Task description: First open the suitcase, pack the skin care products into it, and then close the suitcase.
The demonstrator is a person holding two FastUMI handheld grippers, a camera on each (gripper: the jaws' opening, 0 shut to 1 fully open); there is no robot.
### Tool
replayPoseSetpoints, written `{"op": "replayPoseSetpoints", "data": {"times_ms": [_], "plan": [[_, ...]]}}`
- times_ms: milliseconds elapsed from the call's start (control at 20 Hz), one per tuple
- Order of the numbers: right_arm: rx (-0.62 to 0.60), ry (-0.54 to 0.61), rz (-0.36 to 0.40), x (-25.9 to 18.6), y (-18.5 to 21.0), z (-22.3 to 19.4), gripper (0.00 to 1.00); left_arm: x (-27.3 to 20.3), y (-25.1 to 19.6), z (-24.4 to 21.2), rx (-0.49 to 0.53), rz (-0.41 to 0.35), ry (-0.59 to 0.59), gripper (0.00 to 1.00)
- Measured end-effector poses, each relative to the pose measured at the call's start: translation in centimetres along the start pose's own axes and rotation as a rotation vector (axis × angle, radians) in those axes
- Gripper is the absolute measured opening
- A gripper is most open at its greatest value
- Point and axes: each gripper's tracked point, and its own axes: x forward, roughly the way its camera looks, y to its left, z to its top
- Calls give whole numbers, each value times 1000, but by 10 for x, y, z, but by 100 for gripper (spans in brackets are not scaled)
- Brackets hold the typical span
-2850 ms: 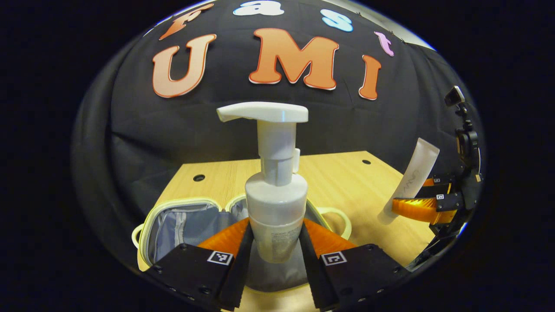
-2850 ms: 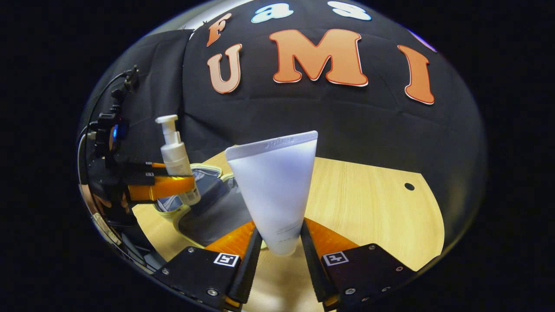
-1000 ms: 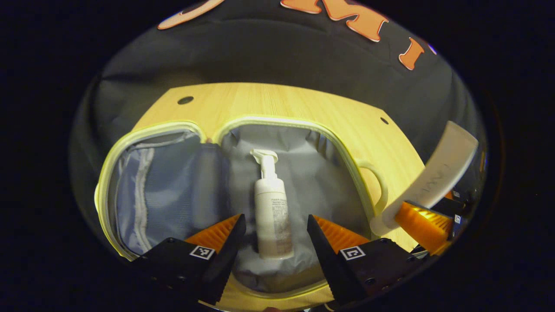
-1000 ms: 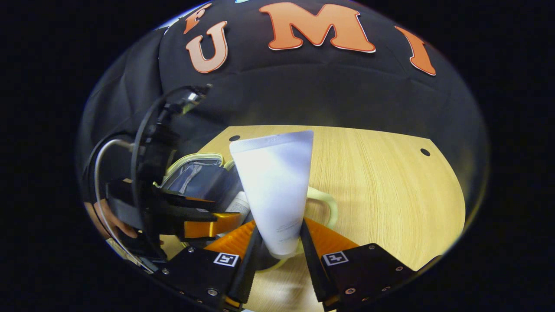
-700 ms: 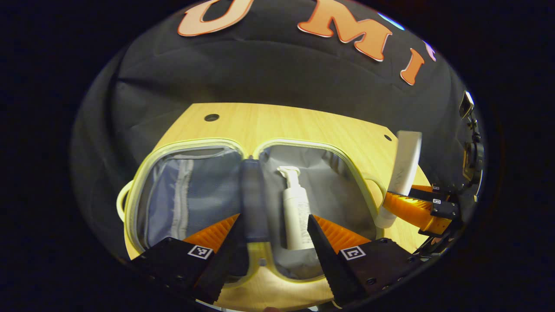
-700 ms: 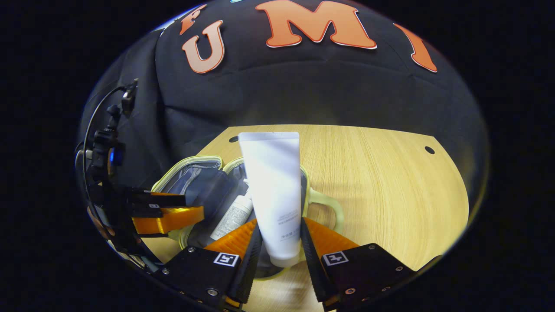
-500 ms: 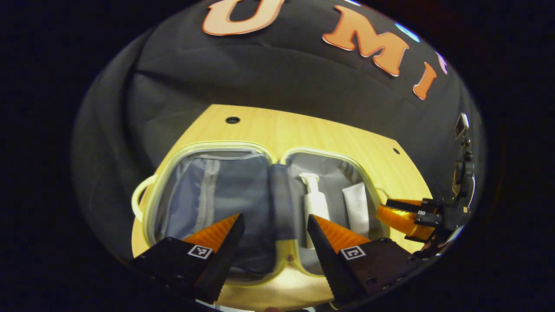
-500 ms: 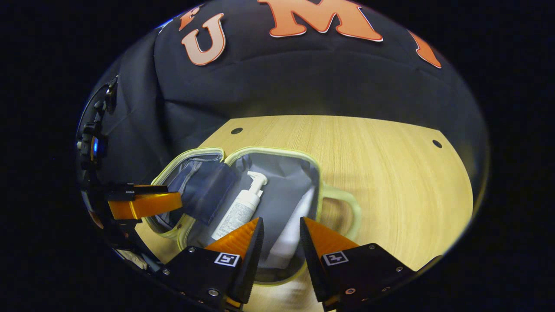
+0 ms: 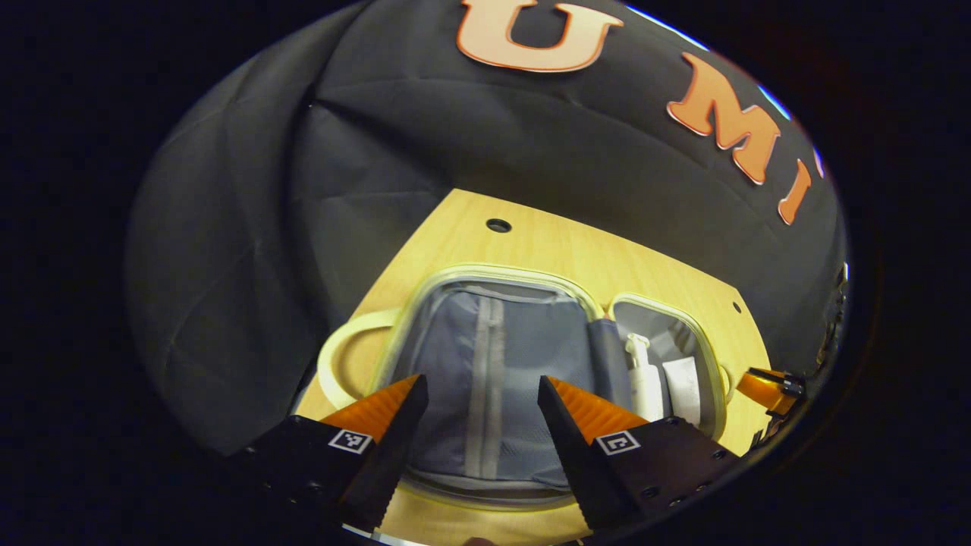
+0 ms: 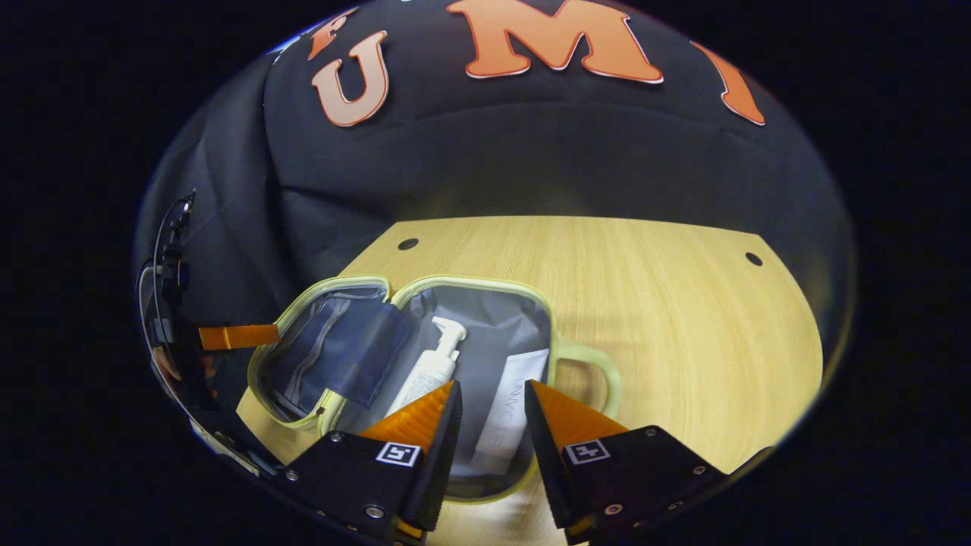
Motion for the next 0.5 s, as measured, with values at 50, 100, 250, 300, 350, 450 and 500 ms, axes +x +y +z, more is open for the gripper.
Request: {"op": "replayPoseSetpoints", "data": {"times_ms": [50, 100, 250, 300, 350, 450, 500], "plan": [[-11, -13, -22, -6, -4, 4, 55, 4, 12, 4, -24, 8, -7, 91], [-17, -26, -38, -12, -9, 8, 48, 5, 24, 10, -52, 17, -8, 91], [-13, -74, -71, -35, -17, 27, 66, 9, 61, 18, -133, 47, -17, 91], [-15, -87, -84, -40, -20, 32, 69, 11, 72, 20, -161, 60, -20, 89], [-21, -101, -96, -44, -23, 37, 73, 14, 82, 21, -194, 66, -19, 94], [-34, -125, -119, -52, -29, 45, 77, 15, 101, 21, -271, 57, -10, 94], [-34, -131, -129, -56, -31, 47, 78, 17, 109, 19, -313, 43, -3, 94]]}}
